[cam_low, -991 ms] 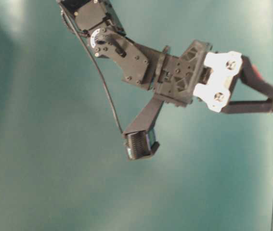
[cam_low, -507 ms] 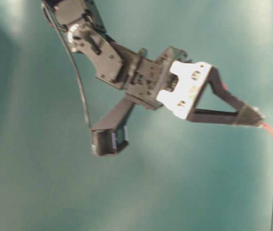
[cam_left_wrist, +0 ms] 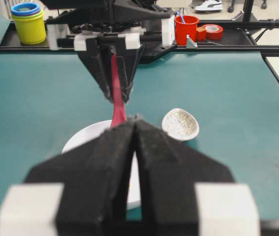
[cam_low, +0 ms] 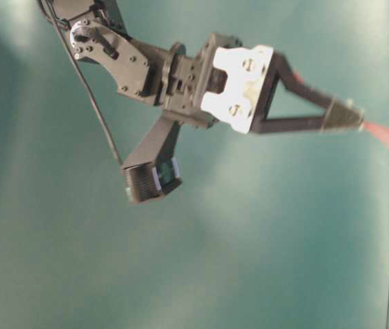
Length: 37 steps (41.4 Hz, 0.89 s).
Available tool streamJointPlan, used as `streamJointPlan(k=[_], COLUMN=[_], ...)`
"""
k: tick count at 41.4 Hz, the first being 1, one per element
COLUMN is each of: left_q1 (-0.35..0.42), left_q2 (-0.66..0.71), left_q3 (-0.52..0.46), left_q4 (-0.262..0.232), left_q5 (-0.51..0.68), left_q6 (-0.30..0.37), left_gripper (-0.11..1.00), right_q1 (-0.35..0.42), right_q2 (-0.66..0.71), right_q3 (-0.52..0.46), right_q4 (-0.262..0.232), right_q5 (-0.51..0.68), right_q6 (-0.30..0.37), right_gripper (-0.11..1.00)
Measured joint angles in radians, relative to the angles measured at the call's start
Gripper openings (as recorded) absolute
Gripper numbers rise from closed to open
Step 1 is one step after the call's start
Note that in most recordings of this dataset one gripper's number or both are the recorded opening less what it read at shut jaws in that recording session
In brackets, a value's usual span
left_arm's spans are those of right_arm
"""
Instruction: Scoop the yellow hexagonal prism block from the bowl with a spoon using the right arm.
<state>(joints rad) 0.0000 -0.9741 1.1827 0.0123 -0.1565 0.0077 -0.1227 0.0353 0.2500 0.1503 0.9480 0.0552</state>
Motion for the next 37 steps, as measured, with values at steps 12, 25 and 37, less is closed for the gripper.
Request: streamJointPlan(k=[12, 25, 37], left_q1=[0.000, 0.000, 0.000], left_q2=[0.000, 0.000, 0.000], left_q3=[0.000, 0.000, 0.000], left_q4=[0.002, 0.000, 0.000], left_q5=[-0.002, 0.000, 0.000], left_q6=[0.000, 0.000, 0.000], left_gripper=[0.01, 0.01, 0.01], right_q1=[0.000, 0.020, 0.029], right_q2=[0.002, 0.012, 0.064], right_q3=[0.000, 0.000, -0.020], right_q4=[0.002, 0.002, 0.000], right_q5=[0.118, 0.132, 0.133], right_q6=[0.043, 0.043, 0.040], right_gripper=[0.22, 0.22, 0.22])
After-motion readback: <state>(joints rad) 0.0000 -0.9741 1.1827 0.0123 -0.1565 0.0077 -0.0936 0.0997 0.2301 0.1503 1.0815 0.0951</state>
